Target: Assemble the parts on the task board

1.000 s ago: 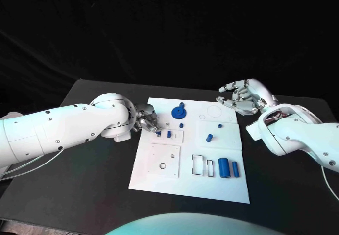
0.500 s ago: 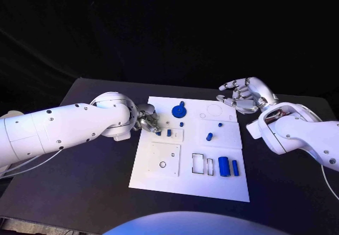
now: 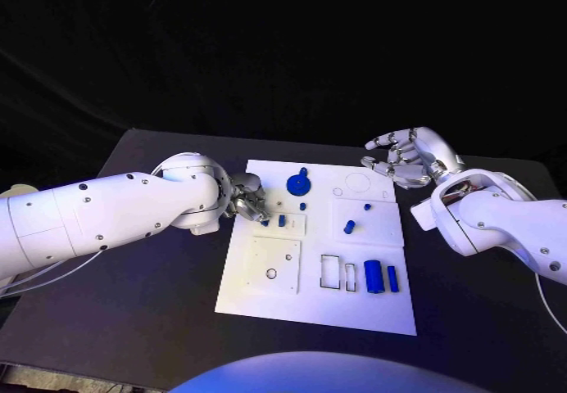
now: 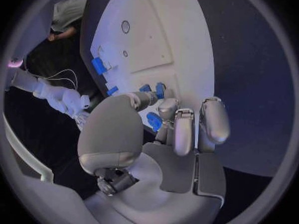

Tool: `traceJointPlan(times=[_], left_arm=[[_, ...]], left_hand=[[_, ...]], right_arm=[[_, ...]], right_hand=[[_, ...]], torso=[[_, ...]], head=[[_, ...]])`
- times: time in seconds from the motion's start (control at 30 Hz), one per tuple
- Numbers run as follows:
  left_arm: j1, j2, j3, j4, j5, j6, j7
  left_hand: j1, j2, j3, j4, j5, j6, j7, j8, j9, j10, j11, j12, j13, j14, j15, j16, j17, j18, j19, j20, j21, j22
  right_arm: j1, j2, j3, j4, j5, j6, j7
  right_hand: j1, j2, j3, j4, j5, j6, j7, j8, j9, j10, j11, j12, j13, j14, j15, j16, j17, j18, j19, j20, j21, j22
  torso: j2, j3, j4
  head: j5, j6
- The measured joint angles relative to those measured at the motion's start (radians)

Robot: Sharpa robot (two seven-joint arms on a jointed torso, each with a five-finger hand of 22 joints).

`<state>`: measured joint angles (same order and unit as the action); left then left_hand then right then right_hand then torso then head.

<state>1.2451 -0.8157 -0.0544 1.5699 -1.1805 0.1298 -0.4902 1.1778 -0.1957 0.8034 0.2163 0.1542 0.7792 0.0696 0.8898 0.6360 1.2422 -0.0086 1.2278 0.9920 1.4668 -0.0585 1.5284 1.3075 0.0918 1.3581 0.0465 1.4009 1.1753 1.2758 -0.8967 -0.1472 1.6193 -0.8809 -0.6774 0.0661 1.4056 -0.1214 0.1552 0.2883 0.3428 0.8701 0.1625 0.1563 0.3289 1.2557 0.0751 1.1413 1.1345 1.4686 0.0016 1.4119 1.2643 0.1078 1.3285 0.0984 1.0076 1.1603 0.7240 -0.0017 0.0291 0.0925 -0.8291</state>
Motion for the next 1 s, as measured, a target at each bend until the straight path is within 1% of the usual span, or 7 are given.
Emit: traceJointPlan(times=[0.23, 0.33, 0.43, 0.47, 0.53, 0.73, 1.0], left_arm=[[0.0, 0.0, 0.0, 0.001, -0.006, 0.001, 0.0], [0.0, -0.001, 0.0, 0.003, -0.008, -0.002, 0.0], [-0.002, -0.005, 0.0, 0.009, -0.009, -0.008, 0.0], [-0.003, -0.009, 0.0, 0.014, -0.009, -0.013, 0.0], [-0.004, -0.016, 0.0, 0.021, -0.009, -0.023, 0.0], [-0.008, -0.035, 0.002, 0.041, -0.008, -0.065, 0.0], [-0.022, -0.058, 0.003, 0.069, -0.007, -0.137, 0.009]], left_hand=[[0.0, 0.0, 0.0, 0.0, 0.0, 0.0, 0.0, 0.0, 0.0, 0.009, -0.002, 0.007, 0.006, 0.0, 0.0, 0.0, 0.0, 0.0, 0.0, 0.0, 0.0, 0.0], [0.0, 0.0, 0.003, 0.003, 0.0, 0.0, 0.0, 0.0, 0.0, 0.009, -0.002, 0.011, 0.012, -0.004, -0.004, 0.0, 0.0, 0.0, 0.0, 0.0, 0.0, -0.003], [0.0, 0.0, 0.003, 0.003, 0.004, 0.0, 0.0, 0.006, 0.0, 0.016, -0.002, 0.011, 0.015, -0.004, -0.004, 0.0, 0.0, 0.0, 0.0, 0.0, 0.0, -0.004], [-0.004, 0.004, 0.003, 0.003, 0.005, 0.0, 0.0, 0.006, 0.0, 0.016, -0.002, 0.011, 0.018, -0.004, -0.004, 0.0, 0.0, 0.0, 0.0, 0.0, 0.0, -0.004], [-0.004, 0.004, 0.003, 0.003, 0.005, 0.0, 0.0, 0.006, 0.0, 0.018, -0.004, 0.015, 0.02, 0.0, -0.007, 0.004, 0.0, 0.0, 0.0, 0.0, 0.0, -0.002], [-0.007, 0.0, 0.006, 0.005, 0.005, 0.0, 0.0, 0.006, 0.0, 0.025, -0.004, 0.019, 0.024, 0.0, -0.007, 0.004, 0.0, 0.0, 0.004, -0.004, 0.004, 0.005], [-0.012, -0.005, 0.009, 0.008, 0.005, 0.0, 0.0, 0.01, 0.0, 0.029, -0.007, 0.019, 0.027, 0.0, -0.007, 0.004, 0.0, 0.0, 0.007, -0.007, 0.008, 0.013]], right_arm=[[0.0, 0.0, 0.0, 0.0, 0.003, 0.0, 0.001], [0.0, 0.0, 0.0, 0.0, 0.003, 0.0, 0.001], [0.0, 0.0, 0.0, 0.0, 0.004, 0.0, 0.001], [0.0, 0.0, 0.0, 0.0, 0.004, 0.0, 0.001], [0.0, -0.001, 0.0, 0.0, 0.004, 0.0, 0.002], [0.0, -0.001, 0.0, 0.0, 0.004, 0.0, 0.002], [0.0, -0.003, 0.0, 0.0, 0.005, 0.0, 0.003]], right_hand=[[0.0, 0.0, 0.0, 0.0, 0.0, 0.0, 0.0, 0.0, 0.0, 0.0, 0.0, 0.0, 0.0, 0.0, 0.0, 0.0, 0.0, 0.0, 0.0, 0.0, 0.0, 0.0], [0.0, 0.0, 0.0, 0.0, 0.0, 0.0, 0.0, 0.0, 0.0, 0.0, 0.0, 0.0, 0.0, 0.0, 0.0, 0.0, 0.0, 0.0, 0.0, 0.0, 0.0, 0.0], [0.0, 0.0, 0.0, 0.0, 0.0, 0.0, 0.0, 0.0, 0.0, 0.0, 0.0, 0.0, 0.0, 0.0, 0.0, 0.0, 0.0, 0.0, 0.0, 0.0, 0.0, 0.0], [0.0, 0.0, 0.0, 0.0, 0.0, 0.0, 0.0, 0.0, 0.0, 0.0, 0.0, 0.0, 0.0, 0.0, 0.0, 0.0, 0.0, 0.0, 0.0, 0.0, 0.0, 0.0], [0.0, 0.0, 0.0, 0.0, 0.0, 0.0, 0.0, 0.0, 0.0, 0.0, 0.0, 0.0, 0.0, 0.0, 0.0, 0.0, 0.0, 0.0, 0.0, 0.0, 0.0, 0.0], [0.0, 0.0, 0.003, 0.003, 0.004, 0.0, 0.0, 0.0, 0.0, 0.0, 0.0, 0.0, -0.001, 0.0, 0.0, 0.0, 0.0, 0.0, 0.0, 0.0, -0.004, 0.0], [0.0, 0.0, 0.003, 0.003, 0.004, 0.0, 0.0, 0.0, 0.0, 0.0, 0.0, 0.0, -0.001, 0.0, 0.0, 0.0, 0.0, 0.0, 0.0, 0.0, -0.004, 0.0]], torso=[[0.0, 0.0, 0.0001], [0.0, 0.0, 0.0004], [0.0, -0.0001, 0.0005], [0.0, -0.0004, 0.0005], [0.0, -0.0005, 0.0006], [0.0, -0.0011, 0.0006], [0.0, -0.0004, 0.0012]], head=[[0.0, -0.001], [0.0, -0.001], [0.0, 0.0], [0.0, 0.0], [0.001, 0.0], [0.001, -0.002], [0.001, -0.005]])
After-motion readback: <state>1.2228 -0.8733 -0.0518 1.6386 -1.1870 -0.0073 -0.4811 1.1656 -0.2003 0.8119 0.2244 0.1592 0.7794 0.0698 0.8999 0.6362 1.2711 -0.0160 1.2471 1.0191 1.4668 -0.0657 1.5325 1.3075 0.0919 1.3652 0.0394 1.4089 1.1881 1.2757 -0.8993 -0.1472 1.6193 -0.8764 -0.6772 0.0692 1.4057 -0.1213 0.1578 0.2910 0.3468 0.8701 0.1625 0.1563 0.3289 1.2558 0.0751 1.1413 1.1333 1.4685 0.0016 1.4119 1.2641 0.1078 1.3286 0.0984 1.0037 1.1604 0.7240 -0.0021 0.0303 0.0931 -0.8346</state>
